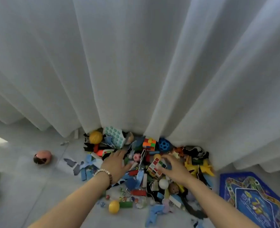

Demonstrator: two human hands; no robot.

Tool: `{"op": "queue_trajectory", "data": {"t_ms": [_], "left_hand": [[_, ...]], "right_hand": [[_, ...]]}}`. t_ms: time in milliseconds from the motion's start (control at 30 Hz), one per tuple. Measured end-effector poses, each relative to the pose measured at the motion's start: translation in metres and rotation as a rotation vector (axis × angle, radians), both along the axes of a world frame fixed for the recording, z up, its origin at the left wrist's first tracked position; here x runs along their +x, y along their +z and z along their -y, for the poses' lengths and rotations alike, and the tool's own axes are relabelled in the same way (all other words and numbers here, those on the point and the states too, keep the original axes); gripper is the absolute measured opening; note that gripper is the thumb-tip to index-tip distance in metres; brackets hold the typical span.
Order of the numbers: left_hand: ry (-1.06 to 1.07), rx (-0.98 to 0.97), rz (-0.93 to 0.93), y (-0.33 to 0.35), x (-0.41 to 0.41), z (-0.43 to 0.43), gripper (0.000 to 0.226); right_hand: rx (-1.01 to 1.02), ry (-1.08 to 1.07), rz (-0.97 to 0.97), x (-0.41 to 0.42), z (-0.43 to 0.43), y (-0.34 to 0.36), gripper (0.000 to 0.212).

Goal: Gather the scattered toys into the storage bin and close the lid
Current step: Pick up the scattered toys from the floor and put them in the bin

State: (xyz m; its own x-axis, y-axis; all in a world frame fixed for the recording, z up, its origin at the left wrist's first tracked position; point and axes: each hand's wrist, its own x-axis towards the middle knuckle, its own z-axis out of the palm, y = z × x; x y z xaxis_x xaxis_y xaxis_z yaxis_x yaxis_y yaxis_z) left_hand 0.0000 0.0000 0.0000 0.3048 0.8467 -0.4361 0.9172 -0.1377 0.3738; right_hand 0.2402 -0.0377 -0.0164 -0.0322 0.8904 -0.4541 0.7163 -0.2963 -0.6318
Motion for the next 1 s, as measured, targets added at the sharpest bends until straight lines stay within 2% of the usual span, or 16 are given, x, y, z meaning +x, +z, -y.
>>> {"op": "queue_trajectory", "data": {"t_ms": [67,167,333,433,567,667,733,767,900,1000], "left_hand": [[-0.002,-0.008,-0.014,-0.013,0.004,0.001,0.066],[-0.046,-0.048,-0.056,-0.034,0.013,0.001,0.066],[0.073,-0.075,0.111,-0.064,0.037,-0.025,0.059],[0.166,-0.075,0.186,-0.083,0.052,-0.032,0.050],[0.165,0.007,0.121,-0.098,0.070,-0.037,0.038],[0.223,0.065,0.105,-0.102,0.078,-0.036,0.012],[0.263,0.076,0.141,-0.102,0.077,-0.037,0.029],[0.266,0.059,0.187,-0.099,0.073,-0.039,0.031],[0.244,-0.037,0.476,-0.044,0.041,-0.046,0.009],[0.323,-0.060,0.613,0.027,-0.003,-0.040,0.020]], "right_hand": [[-0.014,-0.040,-0.031,-0.001,0.001,-0.008,0.057],[-0.027,0.008,0.034,-0.002,0.005,-0.026,0.063],[0.052,0.019,0.112,-0.001,-0.007,-0.060,0.073],[0.078,-0.022,0.083,-0.001,-0.003,-0.076,0.072],[0.106,-0.076,0.061,0.001,-0.005,-0.089,0.067],[0.109,-0.101,0.029,0.001,-0.004,-0.088,0.066],[0.117,-0.142,-0.025,0.002,-0.005,-0.078,0.060],[0.125,-0.159,-0.053,0.003,-0.005,-0.070,0.058],[0.153,-0.198,-0.157,0.004,-0.014,-0.008,0.061],[0.197,-0.166,-0.227,-0.013,-0.028,0.062,0.057]]}}
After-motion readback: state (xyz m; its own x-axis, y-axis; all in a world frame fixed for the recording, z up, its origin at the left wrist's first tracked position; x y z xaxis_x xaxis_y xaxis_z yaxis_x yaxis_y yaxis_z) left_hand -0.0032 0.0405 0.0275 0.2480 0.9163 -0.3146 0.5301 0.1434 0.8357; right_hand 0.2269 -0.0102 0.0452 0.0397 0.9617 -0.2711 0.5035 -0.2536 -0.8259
